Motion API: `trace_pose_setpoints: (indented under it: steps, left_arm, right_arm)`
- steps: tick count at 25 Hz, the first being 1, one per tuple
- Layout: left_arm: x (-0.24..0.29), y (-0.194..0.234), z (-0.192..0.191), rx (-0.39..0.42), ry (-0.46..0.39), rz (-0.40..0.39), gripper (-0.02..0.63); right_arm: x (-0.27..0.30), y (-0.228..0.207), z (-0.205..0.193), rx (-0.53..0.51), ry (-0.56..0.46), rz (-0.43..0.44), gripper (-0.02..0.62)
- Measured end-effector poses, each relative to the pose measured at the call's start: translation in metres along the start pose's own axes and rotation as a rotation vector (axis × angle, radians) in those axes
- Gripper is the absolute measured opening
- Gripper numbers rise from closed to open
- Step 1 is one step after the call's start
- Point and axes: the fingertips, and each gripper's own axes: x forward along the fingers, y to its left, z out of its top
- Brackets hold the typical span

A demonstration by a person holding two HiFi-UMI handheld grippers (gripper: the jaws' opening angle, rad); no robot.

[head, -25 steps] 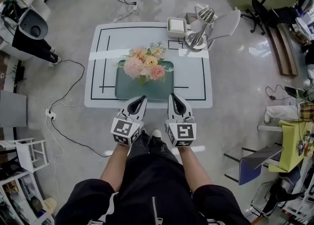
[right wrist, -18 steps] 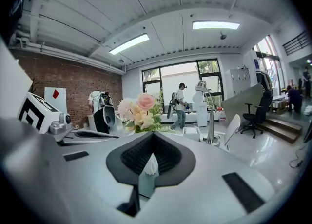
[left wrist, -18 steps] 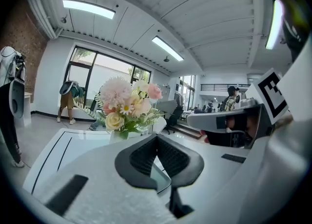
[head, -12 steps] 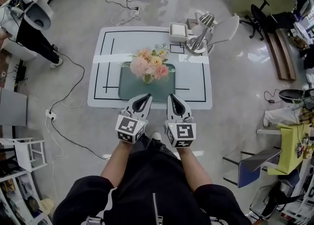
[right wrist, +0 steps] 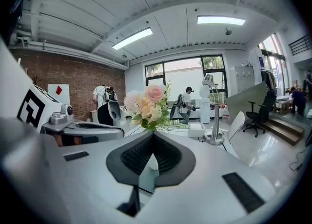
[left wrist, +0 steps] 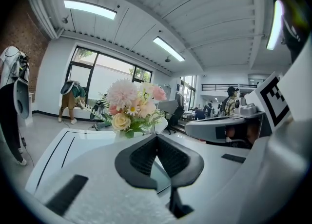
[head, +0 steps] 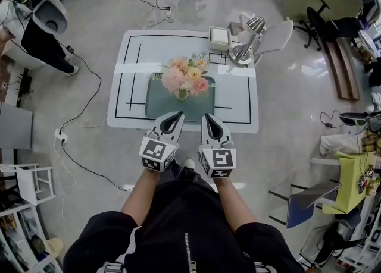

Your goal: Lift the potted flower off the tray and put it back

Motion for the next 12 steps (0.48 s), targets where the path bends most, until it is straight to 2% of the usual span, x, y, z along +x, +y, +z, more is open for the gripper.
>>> trace_pose_setpoints:
  steps: [12]
  left_arm:
    - [-0.002,0.004,-0.002,-0.011,0.001,-0.003,0.005]
  right_arm:
    - [0.000,-0.011,0.000,0.000,0.003,-0.037,0.006]
